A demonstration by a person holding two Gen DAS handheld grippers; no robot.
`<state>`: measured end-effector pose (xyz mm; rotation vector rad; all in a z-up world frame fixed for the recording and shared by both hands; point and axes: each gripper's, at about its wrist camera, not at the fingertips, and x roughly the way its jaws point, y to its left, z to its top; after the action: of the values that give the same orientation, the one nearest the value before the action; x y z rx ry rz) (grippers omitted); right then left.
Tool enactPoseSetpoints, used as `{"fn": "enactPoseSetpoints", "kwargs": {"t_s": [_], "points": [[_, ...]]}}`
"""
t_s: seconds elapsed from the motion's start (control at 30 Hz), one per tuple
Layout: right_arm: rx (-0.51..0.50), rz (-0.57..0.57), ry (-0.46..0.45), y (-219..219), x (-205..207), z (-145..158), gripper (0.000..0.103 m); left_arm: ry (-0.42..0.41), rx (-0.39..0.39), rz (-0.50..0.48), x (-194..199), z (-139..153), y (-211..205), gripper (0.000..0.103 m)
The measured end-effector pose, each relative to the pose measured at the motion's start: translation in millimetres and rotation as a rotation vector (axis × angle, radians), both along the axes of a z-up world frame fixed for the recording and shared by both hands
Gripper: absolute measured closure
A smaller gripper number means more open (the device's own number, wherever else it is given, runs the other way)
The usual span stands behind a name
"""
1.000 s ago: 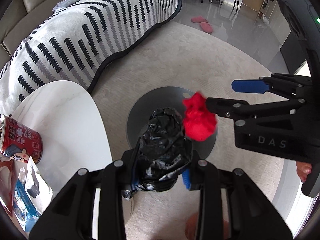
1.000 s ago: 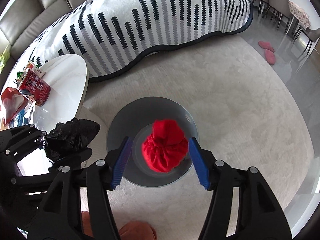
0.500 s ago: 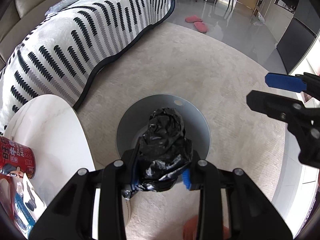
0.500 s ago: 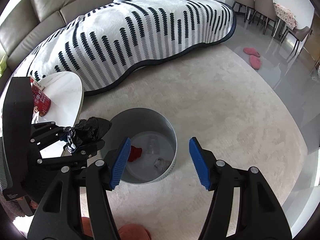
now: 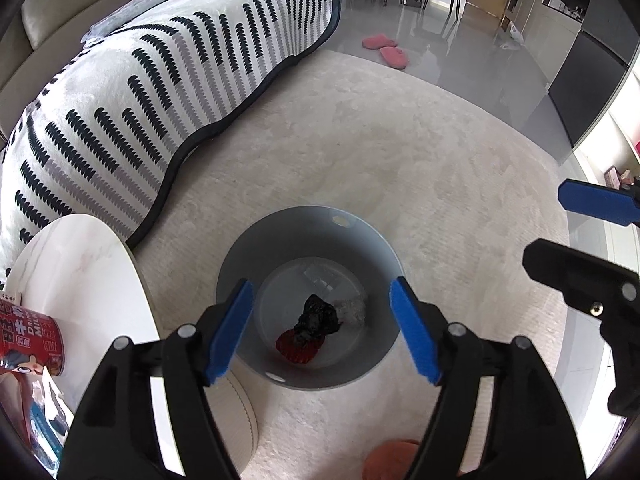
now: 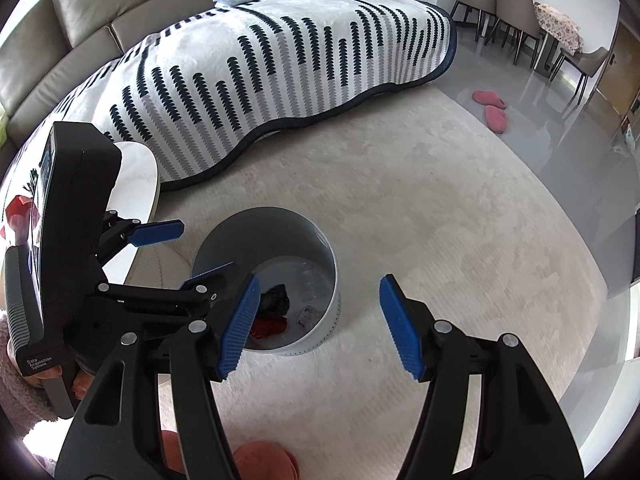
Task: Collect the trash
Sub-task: 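Lower the black plastic bag into the grey bin and open the left tool, then move both tools back over the table toward the foam tray and carton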
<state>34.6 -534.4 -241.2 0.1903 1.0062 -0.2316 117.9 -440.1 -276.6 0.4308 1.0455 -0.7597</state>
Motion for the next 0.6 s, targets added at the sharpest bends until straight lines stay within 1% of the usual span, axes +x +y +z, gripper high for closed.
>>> {"fn": "enactPoseSetpoints", "kwargs": {"t_s": [0.13,0.27,0.33,0.37,0.43,0.47,0.53,0.6], "points": [[-0.001,0.007,-0.004,5,0,3,0.043,0.003,-0.006,0.023,1,4,12,0.026],[0.005,0.029,-0.012,17,4,8,0.042,-0.018,-0.012,0.066,2,12,38,0.025],[0.010,0.050,-0.017,27,9,10,0.041,-0.047,-0.014,0.110,3,17,57,0.020],[0.015,0.061,-0.020,33,11,11,0.040,-0.042,-0.022,0.128,4,20,68,0.020],[0.023,0.088,-0.024,48,16,13,0.039,-0.004,-0.068,0.142,7,24,91,0.020],[0.026,0.103,-0.026,56,19,14,0.037,0.010,-0.076,0.163,9,26,103,0.020],[0.034,0.135,-0.032,72,26,16,0.036,0.007,-0.071,0.210,12,30,125,0.020],[0.042,0.169,-0.037,90,34,19,0.036,-0.018,-0.045,0.246,12,33,145,0.020]]}}
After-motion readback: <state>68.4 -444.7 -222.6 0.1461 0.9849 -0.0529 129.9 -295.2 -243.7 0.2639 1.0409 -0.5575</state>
